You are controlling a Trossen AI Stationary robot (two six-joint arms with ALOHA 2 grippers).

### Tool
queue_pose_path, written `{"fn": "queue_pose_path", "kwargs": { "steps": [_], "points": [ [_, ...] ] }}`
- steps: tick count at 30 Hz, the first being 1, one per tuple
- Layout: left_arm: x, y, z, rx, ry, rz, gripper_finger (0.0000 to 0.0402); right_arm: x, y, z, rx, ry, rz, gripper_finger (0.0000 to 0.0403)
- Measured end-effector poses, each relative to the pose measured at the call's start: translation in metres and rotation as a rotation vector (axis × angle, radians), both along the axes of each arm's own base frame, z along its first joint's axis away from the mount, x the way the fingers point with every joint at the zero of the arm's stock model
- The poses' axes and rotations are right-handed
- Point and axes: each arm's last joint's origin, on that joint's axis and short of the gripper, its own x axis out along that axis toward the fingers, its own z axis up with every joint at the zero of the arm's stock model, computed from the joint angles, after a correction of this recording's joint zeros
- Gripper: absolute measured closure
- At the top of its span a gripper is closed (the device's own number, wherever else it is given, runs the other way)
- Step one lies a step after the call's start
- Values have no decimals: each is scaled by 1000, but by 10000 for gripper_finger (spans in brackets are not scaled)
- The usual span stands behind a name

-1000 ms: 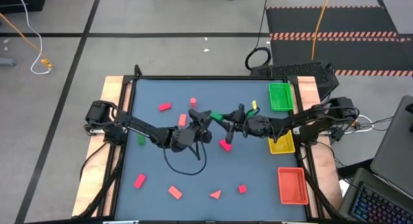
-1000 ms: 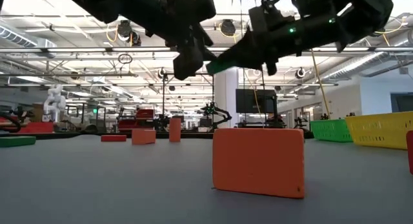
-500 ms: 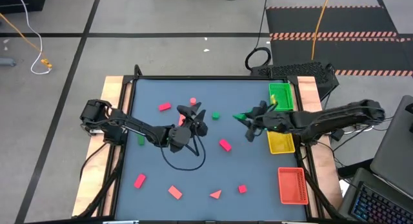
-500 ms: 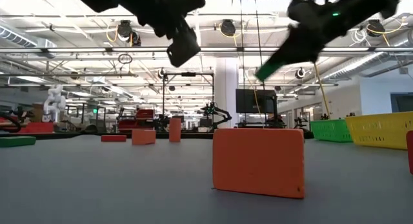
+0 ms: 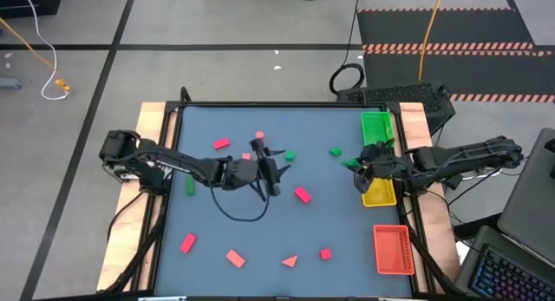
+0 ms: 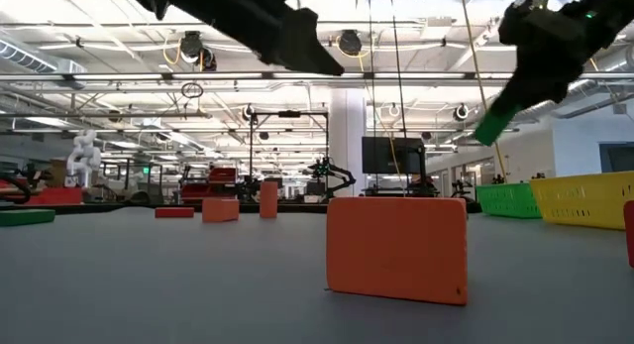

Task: Sort & place blocks by color
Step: Put the bottom center green block into the yellow basket

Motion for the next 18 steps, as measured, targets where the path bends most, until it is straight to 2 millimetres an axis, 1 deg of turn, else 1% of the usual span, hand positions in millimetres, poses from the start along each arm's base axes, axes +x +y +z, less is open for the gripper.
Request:
{"fn": "queue_pose_path", "kwargs": {
  "steps": [3, 8, 18],
  "points": [
    [-1, 10, -6, -79, 47, -56, 176, -10, -1, -5, 21, 82, -37, 304],
    [-2, 20, -11, -109, 96, -34, 176, -25, -1, -12, 67, 193, -91, 304],
    [-6, 23, -17, -149, 152, -2, 176, -34, -1, -12, 145, 217, -79, 304]
  ]
}}
